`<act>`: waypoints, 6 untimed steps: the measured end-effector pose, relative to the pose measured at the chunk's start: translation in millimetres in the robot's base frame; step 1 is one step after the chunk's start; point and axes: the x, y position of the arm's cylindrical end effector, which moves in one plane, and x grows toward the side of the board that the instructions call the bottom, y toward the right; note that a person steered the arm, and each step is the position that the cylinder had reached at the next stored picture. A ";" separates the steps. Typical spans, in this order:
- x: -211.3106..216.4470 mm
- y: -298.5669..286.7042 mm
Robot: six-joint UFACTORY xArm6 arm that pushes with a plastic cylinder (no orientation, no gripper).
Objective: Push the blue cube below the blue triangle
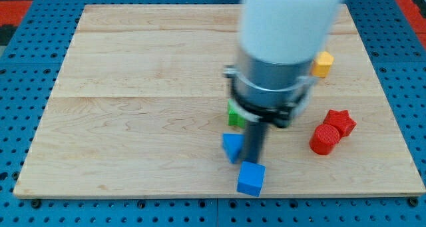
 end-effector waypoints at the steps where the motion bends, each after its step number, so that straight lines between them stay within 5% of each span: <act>1: -23.0 -26.1; 2: -31.3 -32.3; 4: 30.9 105.9; 6: 56.5 84.4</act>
